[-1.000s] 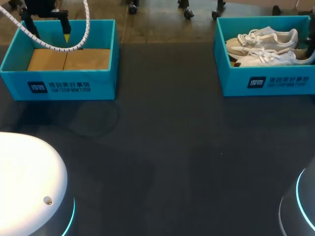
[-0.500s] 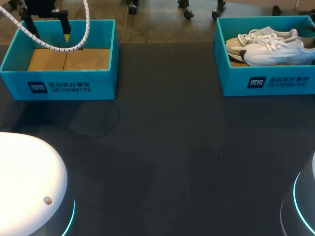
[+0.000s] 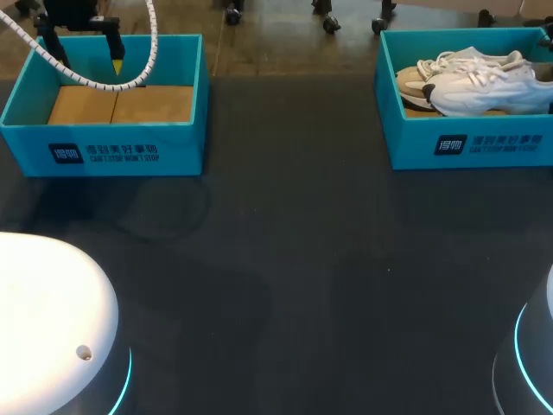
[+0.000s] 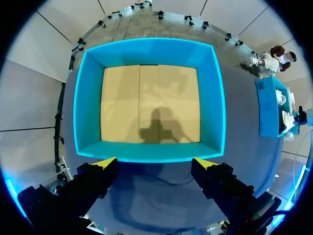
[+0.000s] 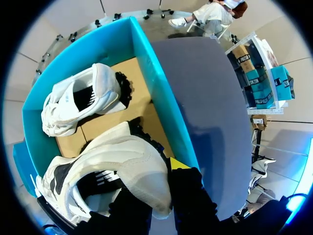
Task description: Take the shoe out of the shoebox, open the shoe tongue, remove and reinsert the insole, then place the shoe into the shoebox
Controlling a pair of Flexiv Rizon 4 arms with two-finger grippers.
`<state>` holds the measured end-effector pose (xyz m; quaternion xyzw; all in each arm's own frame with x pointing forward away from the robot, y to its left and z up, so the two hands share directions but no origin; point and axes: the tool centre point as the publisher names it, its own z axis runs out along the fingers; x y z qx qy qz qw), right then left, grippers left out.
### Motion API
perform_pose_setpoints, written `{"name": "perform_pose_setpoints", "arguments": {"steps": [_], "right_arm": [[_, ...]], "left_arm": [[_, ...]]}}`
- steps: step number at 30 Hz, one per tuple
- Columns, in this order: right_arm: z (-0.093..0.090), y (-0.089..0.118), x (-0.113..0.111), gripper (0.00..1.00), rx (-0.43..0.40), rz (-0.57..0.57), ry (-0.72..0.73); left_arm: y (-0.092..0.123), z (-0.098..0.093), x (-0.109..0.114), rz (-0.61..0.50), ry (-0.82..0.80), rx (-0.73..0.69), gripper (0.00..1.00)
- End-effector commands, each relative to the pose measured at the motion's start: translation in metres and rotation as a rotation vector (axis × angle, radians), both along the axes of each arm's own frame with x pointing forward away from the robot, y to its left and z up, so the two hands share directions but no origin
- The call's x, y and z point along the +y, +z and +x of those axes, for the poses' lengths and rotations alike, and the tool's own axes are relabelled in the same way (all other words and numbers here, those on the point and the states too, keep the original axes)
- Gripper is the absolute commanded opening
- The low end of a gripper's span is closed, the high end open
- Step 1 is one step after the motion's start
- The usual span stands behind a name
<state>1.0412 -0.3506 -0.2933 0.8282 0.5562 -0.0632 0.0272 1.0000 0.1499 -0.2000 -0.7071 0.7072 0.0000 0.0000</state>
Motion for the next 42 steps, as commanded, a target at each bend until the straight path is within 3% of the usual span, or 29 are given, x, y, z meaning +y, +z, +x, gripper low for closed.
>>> {"name": "perform_pose_setpoints", "arguments": {"steps": [1,7,14,15,23,31,37,42], "right_arm": [[0.000,0.002,0.000,0.00,0.001,0.000,-0.001],[0.000,0.002,0.000,0.00,0.001,0.000,-0.001],[-0.003,0.017,0.000,0.00,-0.030,-0.018,-0.011],[-0.004,0.030,0.001,0.00,-0.048,-0.039,-0.027],[0.001,0.077,0.002,0.00,-0.100,-0.085,-0.030],[-0.012,0.122,0.015,0.00,-0.153,-0.102,-0.059],[-0.040,0.138,0.034,0.00,-0.142,-0.107,-0.072],[-0.040,0.138,0.034,0.00,-0.142,-0.107,-0.072]], "left_arm": [[0.000,0.000,0.000,0.000,0.000,0.000,1.00],[0.000,0.000,0.000,0.000,0.000,0.000,1.00],[0.000,0.000,0.000,0.000,0.000,0.000,1.00],[0.000,0.000,0.000,0.000,0.000,0.000,1.00],[0.000,0.000,0.000,0.000,0.000,0.000,1.00],[0.000,0.000,0.000,0.000,0.000,0.000,1.00],[0.000,0.000,0.000,0.000,0.000,0.000,1.00],[0.000,0.000,0.000,0.000,0.000,0.000,1.00]]}}
